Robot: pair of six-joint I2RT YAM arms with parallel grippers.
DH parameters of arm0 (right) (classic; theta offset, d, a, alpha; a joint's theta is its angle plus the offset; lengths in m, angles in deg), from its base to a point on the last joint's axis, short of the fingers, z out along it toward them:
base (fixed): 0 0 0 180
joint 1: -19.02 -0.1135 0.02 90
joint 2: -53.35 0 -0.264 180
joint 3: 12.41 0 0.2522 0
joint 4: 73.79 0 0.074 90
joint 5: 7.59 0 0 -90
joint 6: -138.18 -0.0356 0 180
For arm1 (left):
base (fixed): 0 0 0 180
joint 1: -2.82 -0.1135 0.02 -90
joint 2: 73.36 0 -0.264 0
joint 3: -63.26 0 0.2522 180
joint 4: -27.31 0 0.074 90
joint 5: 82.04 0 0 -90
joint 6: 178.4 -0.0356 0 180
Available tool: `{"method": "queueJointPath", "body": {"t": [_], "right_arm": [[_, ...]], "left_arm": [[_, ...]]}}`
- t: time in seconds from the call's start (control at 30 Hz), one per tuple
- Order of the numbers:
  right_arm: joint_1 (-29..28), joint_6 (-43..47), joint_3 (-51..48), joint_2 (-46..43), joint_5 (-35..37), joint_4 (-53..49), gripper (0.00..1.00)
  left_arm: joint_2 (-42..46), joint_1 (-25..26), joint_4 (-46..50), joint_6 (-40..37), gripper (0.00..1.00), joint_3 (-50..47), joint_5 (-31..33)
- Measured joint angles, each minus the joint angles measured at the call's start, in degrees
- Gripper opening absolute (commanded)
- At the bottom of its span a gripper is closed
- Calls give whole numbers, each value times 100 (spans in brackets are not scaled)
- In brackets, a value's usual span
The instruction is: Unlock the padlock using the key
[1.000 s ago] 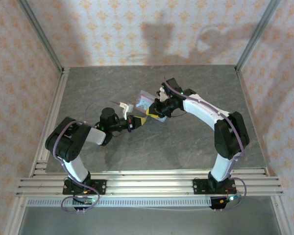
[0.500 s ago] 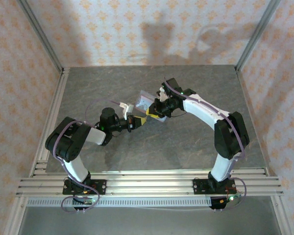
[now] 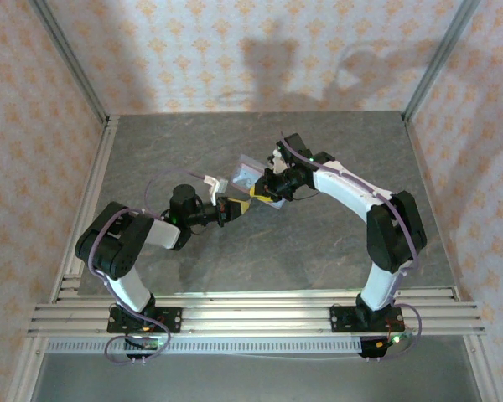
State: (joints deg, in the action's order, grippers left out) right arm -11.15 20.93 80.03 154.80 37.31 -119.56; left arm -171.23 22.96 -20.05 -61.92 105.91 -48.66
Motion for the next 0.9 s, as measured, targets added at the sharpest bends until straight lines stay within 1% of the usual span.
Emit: {"method": "queueJointPath", "body": {"t": [0.33,0.9], "right_arm": [[9,0,0,0,-127,-11,0],[61,7,0,7,-282,-13,0]], "left_arm": [[0,0,0,2,0,7,-2],[-116,17,138,4,0,319,-42]]}}
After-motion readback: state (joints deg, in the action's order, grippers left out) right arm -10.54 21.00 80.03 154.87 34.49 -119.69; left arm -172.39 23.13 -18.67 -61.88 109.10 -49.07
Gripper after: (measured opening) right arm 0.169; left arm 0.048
